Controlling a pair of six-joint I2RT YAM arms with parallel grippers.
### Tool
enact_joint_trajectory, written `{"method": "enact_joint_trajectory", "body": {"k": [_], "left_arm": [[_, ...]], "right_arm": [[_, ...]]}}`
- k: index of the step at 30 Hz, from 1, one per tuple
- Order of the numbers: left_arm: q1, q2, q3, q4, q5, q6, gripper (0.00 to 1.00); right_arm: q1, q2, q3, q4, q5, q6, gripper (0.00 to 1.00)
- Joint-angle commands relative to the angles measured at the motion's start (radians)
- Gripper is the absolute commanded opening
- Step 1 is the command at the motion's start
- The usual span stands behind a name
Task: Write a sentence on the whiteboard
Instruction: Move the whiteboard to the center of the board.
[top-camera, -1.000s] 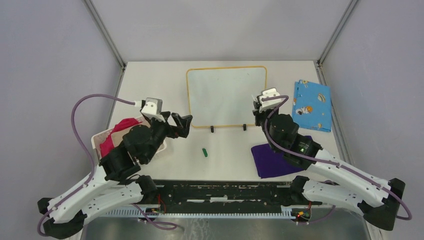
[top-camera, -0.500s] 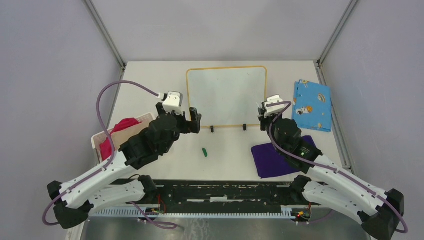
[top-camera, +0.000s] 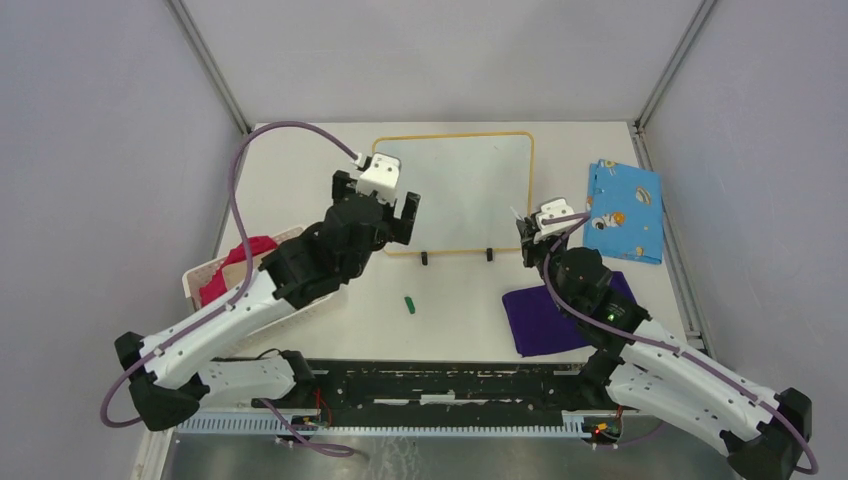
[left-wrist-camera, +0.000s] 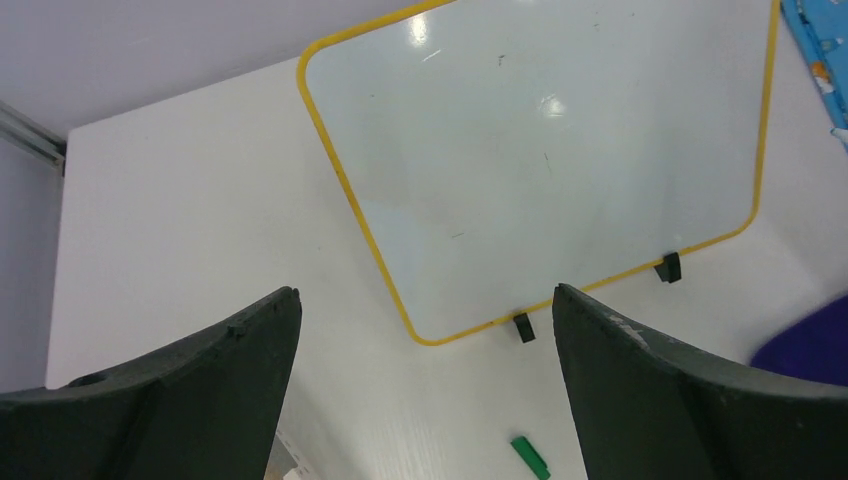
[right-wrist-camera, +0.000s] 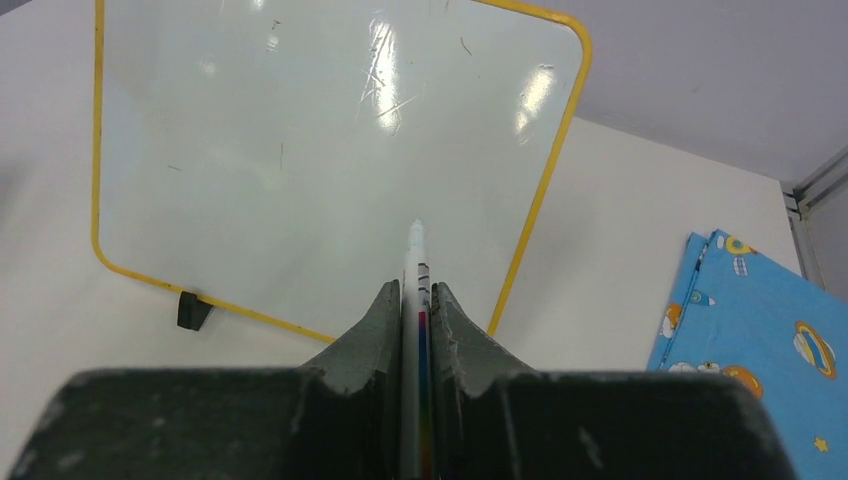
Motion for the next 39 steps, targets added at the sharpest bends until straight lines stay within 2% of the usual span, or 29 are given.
{"method": "enact_joint_trajectory", "body": {"k": [1, 3, 6, 8, 9, 10, 12, 13, 15, 17, 22, 24, 27, 29, 31, 35, 39], "left_arm": [[0.000, 0.070, 0.100, -0.050, -0.098, 0.097, 1.00], [0.001, 0.076, 0.071, 0.017, -0.143, 0.107, 0.99], [0.014, 0.053, -0.052, 0.170, -0.130, 0.215, 0.98], [0.021, 0.091, -0.083, 0.155, -0.129, 0.244, 0.93], [0.028, 0.128, -0.060, 0.124, -0.200, 0.216, 0.92], [0.052, 0.159, -0.018, 0.065, -0.205, 0.155, 0.94], [0.175, 0.179, 0.067, -0.042, -0.040, 0.019, 0.96], [0.256, 0.168, 0.073, -0.043, 0.071, -0.033, 0.98], [0.398, 0.126, 0.042, 0.021, 0.259, -0.122, 0.99], [0.463, 0.106, 0.019, 0.073, 0.358, -0.206, 1.00], [0.578, 0.056, -0.166, 0.396, 0.588, -0.297, 1.00], [0.623, 0.095, -0.179, 0.434, 0.694, -0.333, 1.00], [0.697, 0.216, -0.125, 0.382, 0.893, -0.308, 1.00], [0.770, 0.249, -0.162, 0.467, 1.018, -0.365, 1.00], [0.824, 0.245, -0.233, 0.623, 1.122, -0.440, 1.00], [0.839, 0.242, -0.259, 0.690, 1.195, -0.431, 1.00], [0.839, 0.318, -0.247, 0.731, 1.275, -0.393, 1.00]], "right_arm": [[0.000, -0.024, -0.010, 0.067, -0.013, -0.005, 0.00], [-0.002, -0.026, -0.015, 0.070, -0.017, -0.002, 0.00], [0.000, -0.027, -0.023, 0.082, -0.024, 0.004, 0.00], [-0.001, -0.026, -0.029, 0.091, -0.025, 0.008, 0.00], [-0.001, -0.025, -0.031, 0.096, -0.019, 0.008, 0.00], [-0.001, -0.025, -0.031, 0.097, -0.013, 0.007, 0.00], [0.000, -0.030, -0.033, 0.100, -0.002, 0.006, 0.00], [-0.001, -0.031, -0.034, 0.103, 0.001, 0.004, 0.00], [-0.001, -0.033, -0.034, 0.104, -0.006, 0.000, 0.00], [0.000, -0.035, -0.037, 0.109, -0.013, 0.001, 0.00], [0.000, -0.028, -0.031, 0.111, -0.043, 0.012, 0.00], [0.000, -0.030, -0.030, 0.108, -0.050, 0.016, 0.00], [0.000, -0.036, -0.028, 0.107, -0.068, 0.024, 0.00], [0.000, -0.041, -0.027, 0.099, -0.093, 0.024, 0.00], [0.002, -0.048, -0.021, 0.088, -0.105, 0.024, 0.00], [0.000, -0.062, -0.026, 0.078, -0.105, 0.024, 0.00], [0.000, -0.055, -0.017, 0.077, -0.119, 0.024, 0.00]]}}
